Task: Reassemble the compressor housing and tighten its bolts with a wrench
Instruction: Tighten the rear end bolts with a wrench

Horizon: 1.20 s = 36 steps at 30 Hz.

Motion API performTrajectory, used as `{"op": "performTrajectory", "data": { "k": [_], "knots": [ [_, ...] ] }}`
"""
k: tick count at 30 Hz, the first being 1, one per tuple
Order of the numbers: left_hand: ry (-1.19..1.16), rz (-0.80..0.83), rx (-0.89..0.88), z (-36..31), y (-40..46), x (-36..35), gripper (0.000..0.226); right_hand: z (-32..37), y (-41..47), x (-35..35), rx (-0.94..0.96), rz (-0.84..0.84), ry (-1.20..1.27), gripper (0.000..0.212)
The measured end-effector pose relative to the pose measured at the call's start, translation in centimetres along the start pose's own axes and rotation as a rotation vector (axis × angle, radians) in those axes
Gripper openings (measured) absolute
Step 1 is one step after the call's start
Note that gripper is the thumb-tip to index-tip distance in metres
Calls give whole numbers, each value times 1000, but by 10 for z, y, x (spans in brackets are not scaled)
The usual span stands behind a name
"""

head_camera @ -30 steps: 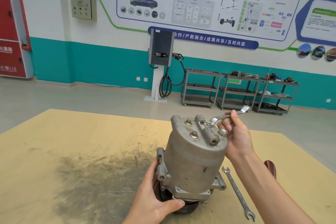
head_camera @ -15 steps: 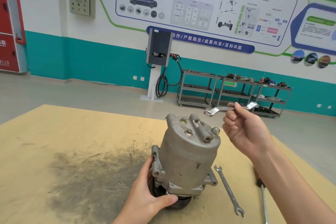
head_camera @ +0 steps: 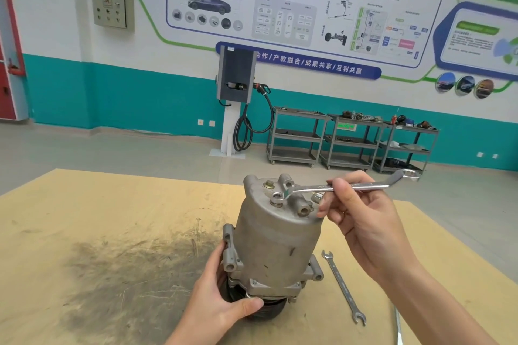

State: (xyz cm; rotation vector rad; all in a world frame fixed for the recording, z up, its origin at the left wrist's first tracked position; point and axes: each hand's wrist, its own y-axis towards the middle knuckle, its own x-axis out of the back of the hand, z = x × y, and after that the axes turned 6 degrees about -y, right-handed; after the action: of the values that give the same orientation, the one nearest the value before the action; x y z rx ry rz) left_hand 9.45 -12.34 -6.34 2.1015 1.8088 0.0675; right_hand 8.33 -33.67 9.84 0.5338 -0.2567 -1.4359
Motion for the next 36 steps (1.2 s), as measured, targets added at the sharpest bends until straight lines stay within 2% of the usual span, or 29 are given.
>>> {"op": "performTrajectory", "data": {
  "k": [4, 8, 11, 18, 28, 31, 36],
  "knots": [
    [4, -3, -5, -1, 0, 0, 119, -3, -6, -4, 67, -24, -60, 20],
    [26, -10, -16, 2, -1, 1, 99, -11, -11, -6, 88, -86, -71, 22],
    [23, 1, -9, 2, -1, 1, 104, -14, -12, -5, 78, -88, -55, 21],
    [10, 11, 7, 1, -2, 0, 111, -9, 6, 6, -76, -15, 40, 18],
    [28, -9, -1, -1, -5, -2, 102, -29, -11, -9, 27, -184, 136, 8],
    [29, -11, 14, -2, -6, 0, 113, -29, -14, -15, 48, -169, 146, 16],
    [29, -18, 35, -2, -9, 5, 119, -28, -20, -23, 72, -85, 154, 14]
  ]
}}
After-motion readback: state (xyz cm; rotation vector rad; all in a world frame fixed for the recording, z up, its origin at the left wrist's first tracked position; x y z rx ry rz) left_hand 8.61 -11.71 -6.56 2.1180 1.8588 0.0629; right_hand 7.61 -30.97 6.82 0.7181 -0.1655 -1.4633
